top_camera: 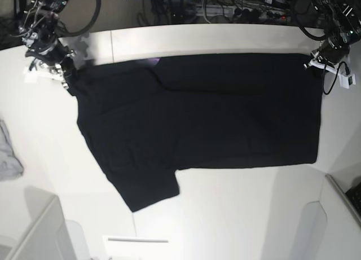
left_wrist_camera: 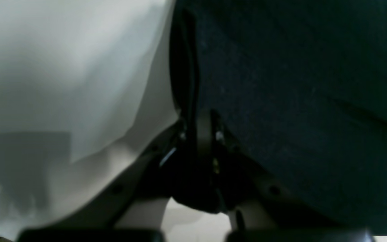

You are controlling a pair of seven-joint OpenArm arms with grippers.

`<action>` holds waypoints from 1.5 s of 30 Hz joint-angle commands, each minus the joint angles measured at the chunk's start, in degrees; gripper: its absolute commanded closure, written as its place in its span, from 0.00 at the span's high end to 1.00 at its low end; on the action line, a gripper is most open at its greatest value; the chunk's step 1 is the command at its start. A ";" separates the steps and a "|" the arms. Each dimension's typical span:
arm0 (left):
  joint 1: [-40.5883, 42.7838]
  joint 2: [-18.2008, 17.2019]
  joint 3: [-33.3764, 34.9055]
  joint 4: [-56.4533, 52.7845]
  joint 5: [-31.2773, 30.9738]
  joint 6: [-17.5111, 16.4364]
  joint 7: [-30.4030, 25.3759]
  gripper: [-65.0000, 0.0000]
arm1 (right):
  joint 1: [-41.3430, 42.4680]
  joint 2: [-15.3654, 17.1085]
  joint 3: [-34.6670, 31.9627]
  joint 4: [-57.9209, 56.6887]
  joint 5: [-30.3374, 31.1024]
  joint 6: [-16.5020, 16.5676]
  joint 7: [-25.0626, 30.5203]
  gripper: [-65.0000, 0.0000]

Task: Fold the T-shirt properly
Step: 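Regrasp the collar edge with both grippers and drag it taut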

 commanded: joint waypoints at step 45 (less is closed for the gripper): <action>8.34 -1.04 -0.71 1.24 -0.15 0.31 -1.34 0.51 | -9.83 -0.98 0.43 4.39 0.08 0.33 1.14 0.38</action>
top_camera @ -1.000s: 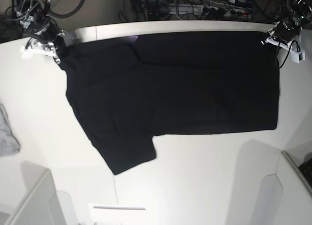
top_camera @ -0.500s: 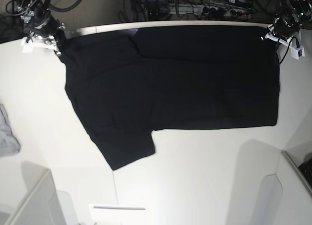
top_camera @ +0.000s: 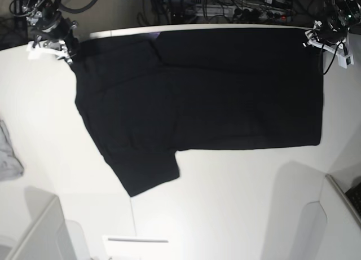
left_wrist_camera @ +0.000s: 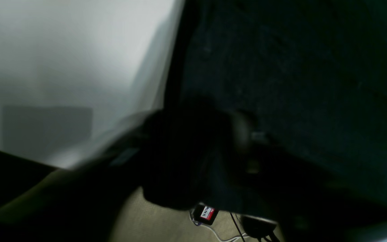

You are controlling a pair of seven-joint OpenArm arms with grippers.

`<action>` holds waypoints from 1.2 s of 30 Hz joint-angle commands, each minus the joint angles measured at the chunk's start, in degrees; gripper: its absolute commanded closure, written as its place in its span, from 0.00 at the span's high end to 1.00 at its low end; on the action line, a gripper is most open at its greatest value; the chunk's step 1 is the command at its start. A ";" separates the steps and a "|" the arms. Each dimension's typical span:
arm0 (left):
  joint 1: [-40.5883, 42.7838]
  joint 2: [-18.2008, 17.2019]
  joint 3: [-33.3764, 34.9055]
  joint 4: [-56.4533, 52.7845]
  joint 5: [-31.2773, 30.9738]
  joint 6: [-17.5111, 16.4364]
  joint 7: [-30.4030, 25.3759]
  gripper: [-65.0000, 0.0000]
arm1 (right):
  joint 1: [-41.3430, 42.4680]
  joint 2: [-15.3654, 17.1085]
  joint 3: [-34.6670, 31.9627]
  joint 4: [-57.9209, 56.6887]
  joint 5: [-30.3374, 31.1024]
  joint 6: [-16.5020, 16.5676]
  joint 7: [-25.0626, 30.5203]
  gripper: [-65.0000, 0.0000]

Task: Fold the T-shirt properly
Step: 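Regrasp the collar edge with both grippers and drag it taut, then move the right gripper to the hem corner beside the sleeve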

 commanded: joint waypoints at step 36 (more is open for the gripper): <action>-13.73 -8.36 -4.60 2.26 11.90 -0.15 -0.75 0.67 | 26.10 14.94 -10.96 -15.22 0.32 0.50 2.15 0.53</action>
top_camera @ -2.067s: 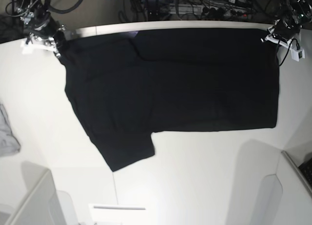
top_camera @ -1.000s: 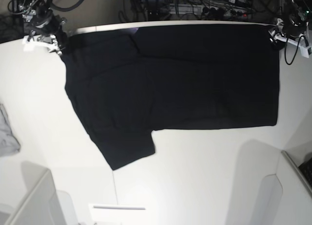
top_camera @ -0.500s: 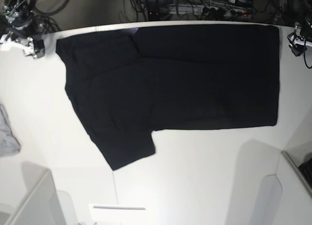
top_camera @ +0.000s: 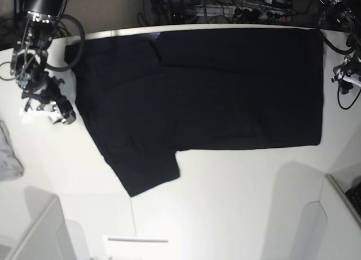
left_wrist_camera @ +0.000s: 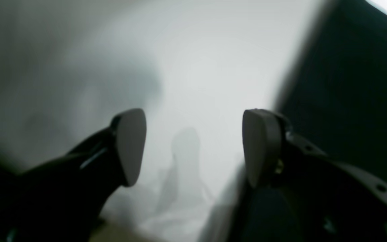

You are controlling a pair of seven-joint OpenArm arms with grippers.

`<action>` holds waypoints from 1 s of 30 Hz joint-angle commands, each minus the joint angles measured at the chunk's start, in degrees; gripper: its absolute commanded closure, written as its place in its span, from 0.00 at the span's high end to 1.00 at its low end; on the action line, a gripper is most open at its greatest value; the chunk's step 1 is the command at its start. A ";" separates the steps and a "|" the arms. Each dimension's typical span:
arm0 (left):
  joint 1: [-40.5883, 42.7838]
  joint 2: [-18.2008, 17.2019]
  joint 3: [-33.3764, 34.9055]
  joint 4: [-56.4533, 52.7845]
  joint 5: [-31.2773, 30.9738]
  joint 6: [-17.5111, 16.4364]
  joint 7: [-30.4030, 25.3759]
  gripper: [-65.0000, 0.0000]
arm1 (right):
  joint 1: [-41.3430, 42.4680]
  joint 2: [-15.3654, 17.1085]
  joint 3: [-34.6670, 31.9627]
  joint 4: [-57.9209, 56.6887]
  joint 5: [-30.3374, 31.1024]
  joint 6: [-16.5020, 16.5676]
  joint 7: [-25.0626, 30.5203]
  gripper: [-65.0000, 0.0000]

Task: Fold the T-shirt properly
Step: 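Move the right gripper to the hem corner beside the sleeve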

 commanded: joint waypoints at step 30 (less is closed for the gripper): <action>-6.31 -1.36 0.81 -4.57 0.27 0.20 -0.90 0.21 | 46.39 -1.11 -2.43 -55.37 -33.13 35.01 5.37 0.63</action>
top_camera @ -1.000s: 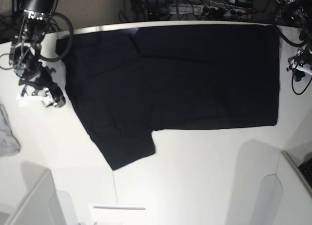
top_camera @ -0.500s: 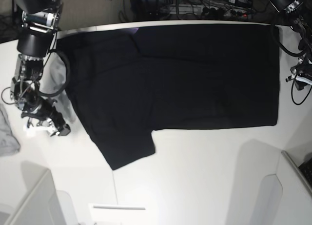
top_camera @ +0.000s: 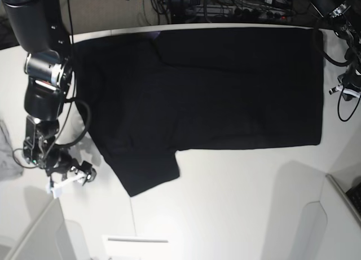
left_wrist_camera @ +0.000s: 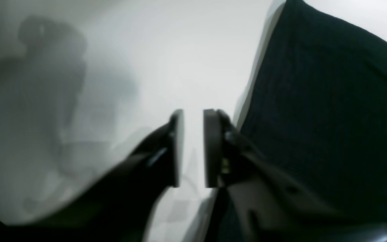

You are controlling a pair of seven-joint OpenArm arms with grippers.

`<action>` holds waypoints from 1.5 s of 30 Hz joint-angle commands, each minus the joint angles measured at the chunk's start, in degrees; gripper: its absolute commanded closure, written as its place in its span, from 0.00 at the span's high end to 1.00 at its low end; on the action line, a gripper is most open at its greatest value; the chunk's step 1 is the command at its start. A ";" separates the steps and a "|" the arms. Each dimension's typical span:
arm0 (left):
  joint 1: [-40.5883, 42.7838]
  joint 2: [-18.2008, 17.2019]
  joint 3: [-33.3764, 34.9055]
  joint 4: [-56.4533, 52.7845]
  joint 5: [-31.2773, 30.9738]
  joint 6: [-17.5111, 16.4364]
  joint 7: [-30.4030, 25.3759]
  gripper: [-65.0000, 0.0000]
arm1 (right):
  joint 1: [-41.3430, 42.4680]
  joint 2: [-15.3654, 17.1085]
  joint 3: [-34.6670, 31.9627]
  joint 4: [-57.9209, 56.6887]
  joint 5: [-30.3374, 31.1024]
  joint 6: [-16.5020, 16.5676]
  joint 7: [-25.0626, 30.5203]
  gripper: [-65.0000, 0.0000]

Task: Fold the T-shirt properly
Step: 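Move the right gripper to the hem corner beside the sleeve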

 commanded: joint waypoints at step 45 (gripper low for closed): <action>-1.22 -3.12 0.86 0.72 -0.28 0.39 -1.17 0.45 | 1.67 -8.20 -7.58 -11.22 -10.08 1.95 17.60 0.31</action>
